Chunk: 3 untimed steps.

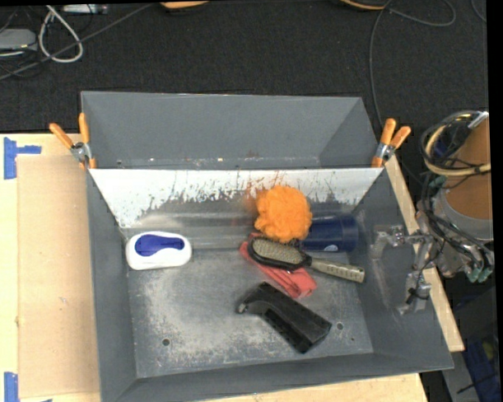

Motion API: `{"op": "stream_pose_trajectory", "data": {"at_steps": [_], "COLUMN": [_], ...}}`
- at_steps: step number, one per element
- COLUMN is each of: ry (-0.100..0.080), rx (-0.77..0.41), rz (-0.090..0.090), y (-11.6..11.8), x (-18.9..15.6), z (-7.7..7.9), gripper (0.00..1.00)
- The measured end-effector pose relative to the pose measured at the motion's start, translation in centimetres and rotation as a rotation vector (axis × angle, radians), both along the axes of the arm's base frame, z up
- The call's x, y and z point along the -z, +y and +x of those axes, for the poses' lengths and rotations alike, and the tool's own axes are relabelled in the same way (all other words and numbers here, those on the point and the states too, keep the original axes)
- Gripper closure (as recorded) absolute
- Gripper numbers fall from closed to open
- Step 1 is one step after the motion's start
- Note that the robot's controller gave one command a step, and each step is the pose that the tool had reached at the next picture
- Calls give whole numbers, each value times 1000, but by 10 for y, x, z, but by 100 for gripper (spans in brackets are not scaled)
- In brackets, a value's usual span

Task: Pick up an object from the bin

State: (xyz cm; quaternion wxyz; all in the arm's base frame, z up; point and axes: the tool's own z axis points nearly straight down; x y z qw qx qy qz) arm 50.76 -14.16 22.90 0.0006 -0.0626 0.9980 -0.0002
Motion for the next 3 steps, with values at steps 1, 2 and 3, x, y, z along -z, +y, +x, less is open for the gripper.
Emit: {"op": "stream_pose_trajectory", "data": {"at_steps": [1, 2, 3], "ry": [-9, 1, -8], "rx": [146, 113, 230], "rz": [-1, 1, 2], "y": [24, 11, 16], "x": [0, -11, 41], "z": [30, 10, 4], "gripper": [0, 0, 0]}}
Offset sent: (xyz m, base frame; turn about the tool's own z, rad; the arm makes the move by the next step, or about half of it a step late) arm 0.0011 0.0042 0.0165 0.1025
